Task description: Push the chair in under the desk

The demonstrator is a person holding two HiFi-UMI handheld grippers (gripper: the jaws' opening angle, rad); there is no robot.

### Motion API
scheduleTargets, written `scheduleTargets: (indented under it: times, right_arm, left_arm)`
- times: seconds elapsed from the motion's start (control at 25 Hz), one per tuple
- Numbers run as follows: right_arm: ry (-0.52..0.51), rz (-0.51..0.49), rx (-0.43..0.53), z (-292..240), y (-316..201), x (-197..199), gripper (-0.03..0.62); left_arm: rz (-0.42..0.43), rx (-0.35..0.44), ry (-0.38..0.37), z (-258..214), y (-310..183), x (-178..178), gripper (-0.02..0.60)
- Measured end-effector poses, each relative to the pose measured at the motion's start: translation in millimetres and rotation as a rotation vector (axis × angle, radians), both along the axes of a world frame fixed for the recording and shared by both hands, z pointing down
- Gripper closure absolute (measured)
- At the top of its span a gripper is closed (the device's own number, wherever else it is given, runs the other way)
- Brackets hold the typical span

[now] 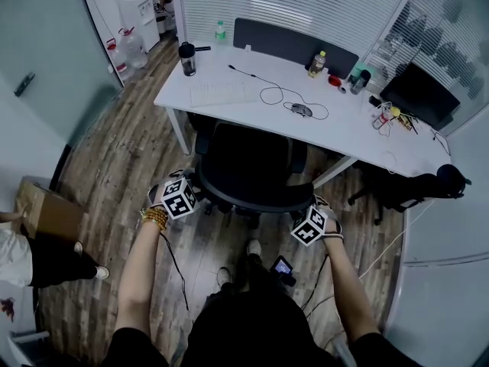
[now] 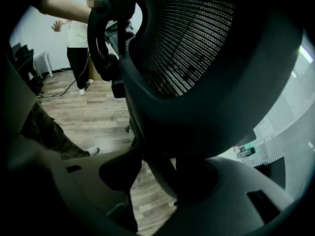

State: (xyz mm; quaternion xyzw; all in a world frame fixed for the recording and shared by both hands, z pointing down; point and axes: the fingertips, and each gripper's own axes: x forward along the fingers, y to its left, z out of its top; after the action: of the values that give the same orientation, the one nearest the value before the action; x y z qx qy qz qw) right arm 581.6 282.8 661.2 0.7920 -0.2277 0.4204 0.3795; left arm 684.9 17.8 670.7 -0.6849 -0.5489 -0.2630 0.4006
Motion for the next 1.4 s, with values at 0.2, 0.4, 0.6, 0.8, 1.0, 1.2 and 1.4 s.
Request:
scheduleTargets:
  times: [0.2,0.4,0.6,0.8,1.0,1.2,1.4]
  right_arm:
    - [-0.001,-0.007,0.004,2,14,29,0.373]
    - [-0.001,-0.011,0.003,4,31,58,0.373]
    - [0.007,-0.011,-0.004,1,46,84,0.373]
    - [0.021,-0.018,-0.001,0,59,108,0.372]
    - [0.02,-0.017,0.001,2,76,132,0.372]
    - [0.029,-0.007,0.002,4,91,158,0.37]
    - [0.064,0.008,-0.007,2,103,184,0.363]
  left_arm:
    - [-0.013,0.008,-0.007,1,13,29,0.325]
    - [-0.025,0.021,-0.014,2,28,57,0.325]
    - [-0.033,0.023,-0.01,1,44,81,0.324]
    - [-0.04,0.03,-0.011,2,56,102,0.324]
    - [-0.048,0.042,-0.014,2,72,129,0.324]
    - [-0.067,0.038,0.005,3,86,155,0.318]
    - [-0.109,0.023,0.064,2,99,181,0.31]
